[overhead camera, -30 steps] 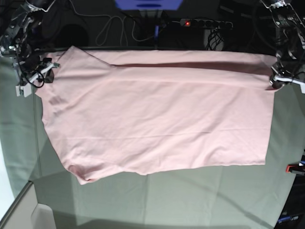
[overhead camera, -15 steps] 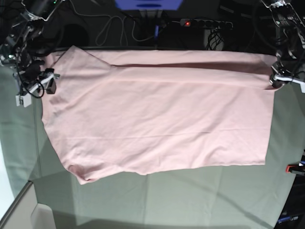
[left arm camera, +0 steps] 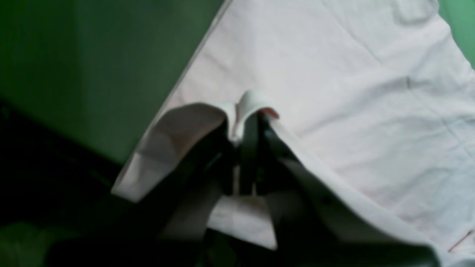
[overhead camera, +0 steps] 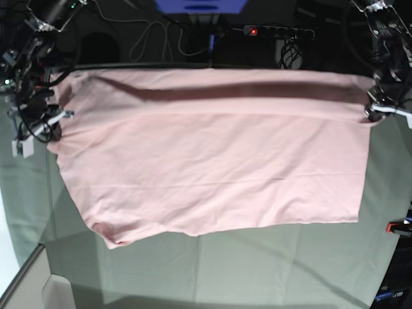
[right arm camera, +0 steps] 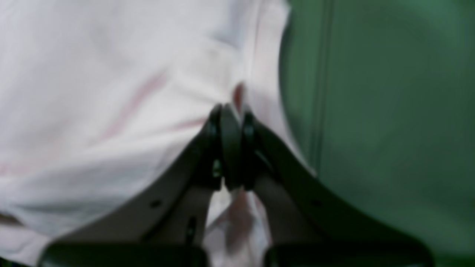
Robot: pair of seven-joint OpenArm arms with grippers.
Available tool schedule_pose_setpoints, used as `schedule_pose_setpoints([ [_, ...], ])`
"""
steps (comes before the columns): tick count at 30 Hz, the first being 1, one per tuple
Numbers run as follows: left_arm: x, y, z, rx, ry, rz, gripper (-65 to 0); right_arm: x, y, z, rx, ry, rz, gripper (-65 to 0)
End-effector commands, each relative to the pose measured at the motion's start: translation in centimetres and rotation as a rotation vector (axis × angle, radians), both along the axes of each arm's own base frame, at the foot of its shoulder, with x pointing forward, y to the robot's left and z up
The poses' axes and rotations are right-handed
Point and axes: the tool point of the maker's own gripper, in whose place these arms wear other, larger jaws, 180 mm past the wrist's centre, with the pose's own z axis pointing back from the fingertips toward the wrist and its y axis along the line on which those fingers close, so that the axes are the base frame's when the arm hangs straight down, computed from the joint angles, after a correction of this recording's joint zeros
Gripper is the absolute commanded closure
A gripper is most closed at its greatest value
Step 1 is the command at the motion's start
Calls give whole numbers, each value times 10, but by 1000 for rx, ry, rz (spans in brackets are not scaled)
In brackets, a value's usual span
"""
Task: Layout the t-shirt on the table in an organized manner, then fold the t-shirt properly
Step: 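Lift the folded edge with both grippers and fold it over again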
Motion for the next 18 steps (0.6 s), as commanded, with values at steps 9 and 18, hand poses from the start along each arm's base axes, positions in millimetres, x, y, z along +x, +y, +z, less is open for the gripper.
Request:
schedule_pose_setpoints([
  [9,33,9,38,54,-121,-4,0,42,-3,30,-22,-62,30,0],
  [18,41,9,42,53,-141,-3,0,69,15,45,-22,-109,91,0],
])
